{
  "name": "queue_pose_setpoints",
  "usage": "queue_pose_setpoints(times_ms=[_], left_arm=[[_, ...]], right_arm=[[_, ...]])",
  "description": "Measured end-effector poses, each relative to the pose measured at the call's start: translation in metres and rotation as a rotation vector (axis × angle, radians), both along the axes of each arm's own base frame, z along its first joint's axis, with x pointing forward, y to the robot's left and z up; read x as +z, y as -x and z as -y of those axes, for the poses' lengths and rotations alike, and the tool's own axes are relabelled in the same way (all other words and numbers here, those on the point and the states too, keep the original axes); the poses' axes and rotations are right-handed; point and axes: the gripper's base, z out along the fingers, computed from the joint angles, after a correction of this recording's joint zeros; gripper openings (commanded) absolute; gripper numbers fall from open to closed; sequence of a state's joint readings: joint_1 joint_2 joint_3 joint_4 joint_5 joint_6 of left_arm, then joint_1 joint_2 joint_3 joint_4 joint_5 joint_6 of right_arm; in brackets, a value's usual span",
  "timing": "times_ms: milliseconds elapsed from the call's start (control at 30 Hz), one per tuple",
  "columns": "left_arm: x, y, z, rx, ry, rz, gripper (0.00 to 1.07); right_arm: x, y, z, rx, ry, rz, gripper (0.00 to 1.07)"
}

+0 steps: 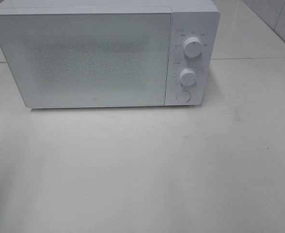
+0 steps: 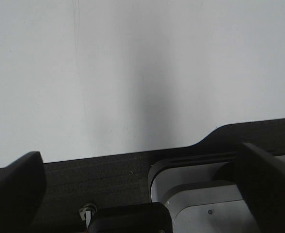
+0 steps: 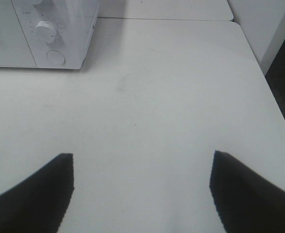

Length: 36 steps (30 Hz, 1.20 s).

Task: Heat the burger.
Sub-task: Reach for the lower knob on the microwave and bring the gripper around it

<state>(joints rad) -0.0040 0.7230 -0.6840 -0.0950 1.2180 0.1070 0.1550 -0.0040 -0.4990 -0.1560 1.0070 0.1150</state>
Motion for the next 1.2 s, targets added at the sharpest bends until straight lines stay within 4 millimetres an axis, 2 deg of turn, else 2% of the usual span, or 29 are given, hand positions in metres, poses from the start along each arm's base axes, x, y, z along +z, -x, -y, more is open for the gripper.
queue_pose_setpoints(times_ms=[33,100,167,200,300,367,400,467,500,567,667,1200], left_arm=[[0.000,0.000,0.000,0.000,0.000,0.000,0.99],[-0.004,0.018,0.000,0.001,-0.001,0.063,0.99],[-0.005,0.025,0.000,0.001,0.000,0.096,0.99],[-0.006,0.036,-0.001,0.003,-0.004,0.167,0.99],[-0.006,0.043,-0.001,0.005,-0.007,0.209,0.99],[-0.007,0.066,-0.003,0.012,-0.021,0.384,0.99],[-0.007,0.066,-0.003,0.012,-0.021,0.384,0.99],[-0.006,0.082,-0.003,0.017,-0.022,0.539,0.99],[-0.006,0.082,-0.003,0.017,-0.022,0.539,0.99],[-0.008,0.099,-0.003,0.019,-0.021,0.642,0.99],[-0.008,0.107,-0.003,0.020,-0.021,0.696,0.98],[-0.008,0.108,-0.003,0.020,-0.021,0.699,0.98]], right_arm=[[0.000,0.000,0.000,0.000,0.000,0.000,0.75],[0.000,0.000,0.000,0.000,0.000,0.000,0.75],[0.000,0.000,0.000,0.000,0.000,0.000,0.75],[0.000,0.000,0.000,0.000,0.000,0.000,0.75],[0.000,0.000,0.000,0.000,0.000,0.000,0.75],[0.000,0.000,0.000,0.000,0.000,0.000,0.75],[0.000,0.000,0.000,0.000,0.000,0.000,0.75],[0.000,0.000,0.000,0.000,0.000,0.000,0.75],[0.000,0.000,0.000,0.000,0.000,0.000,0.75],[0.000,0.000,0.000,0.000,0.000,0.000,0.75],[0.000,0.000,0.000,0.000,0.000,0.000,0.75],[0.000,0.000,0.000,0.000,0.000,0.000,0.75]])
